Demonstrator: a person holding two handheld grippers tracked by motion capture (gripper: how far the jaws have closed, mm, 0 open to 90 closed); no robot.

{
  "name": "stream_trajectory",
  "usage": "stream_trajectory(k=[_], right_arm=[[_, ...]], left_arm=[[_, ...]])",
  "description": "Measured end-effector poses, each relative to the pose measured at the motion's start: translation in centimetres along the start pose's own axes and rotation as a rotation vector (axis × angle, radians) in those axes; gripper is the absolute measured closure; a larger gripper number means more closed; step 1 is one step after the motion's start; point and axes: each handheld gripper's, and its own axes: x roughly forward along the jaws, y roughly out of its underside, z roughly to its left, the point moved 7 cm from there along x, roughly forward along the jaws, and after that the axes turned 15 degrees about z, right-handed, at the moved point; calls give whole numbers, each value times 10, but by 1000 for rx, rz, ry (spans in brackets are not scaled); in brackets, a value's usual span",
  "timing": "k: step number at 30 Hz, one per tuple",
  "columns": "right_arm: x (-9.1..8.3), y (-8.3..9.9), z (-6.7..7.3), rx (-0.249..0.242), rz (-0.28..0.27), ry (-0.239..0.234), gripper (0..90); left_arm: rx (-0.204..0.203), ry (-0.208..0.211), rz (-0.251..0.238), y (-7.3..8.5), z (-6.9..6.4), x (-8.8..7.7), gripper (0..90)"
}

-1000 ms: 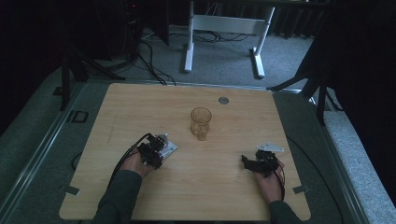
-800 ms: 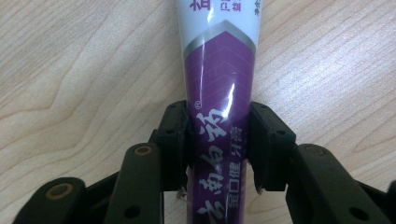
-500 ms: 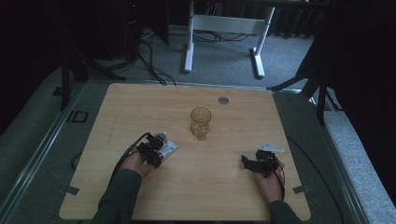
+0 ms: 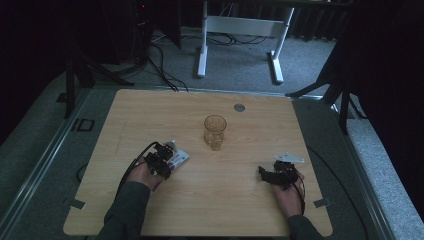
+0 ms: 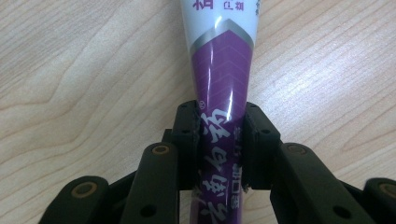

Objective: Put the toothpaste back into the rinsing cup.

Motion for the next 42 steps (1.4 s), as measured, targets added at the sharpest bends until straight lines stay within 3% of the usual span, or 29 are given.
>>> stream_trajectory(k=[12, 24, 35, 42], right_arm=[[0, 0, 0, 0, 0, 0, 216], [0, 0, 0, -1, -1, 0, 216], [0, 0, 0, 0, 0, 0, 216], [0, 0, 0, 0, 0, 0, 216]], left_arm=[[-11, 24, -16, 4, 3, -3, 714], [-45, 48, -75, 7, 11, -15, 716], [-74, 40, -148, 8, 13, -28, 717], [-84, 37, -156, 9, 14, -31, 717]])
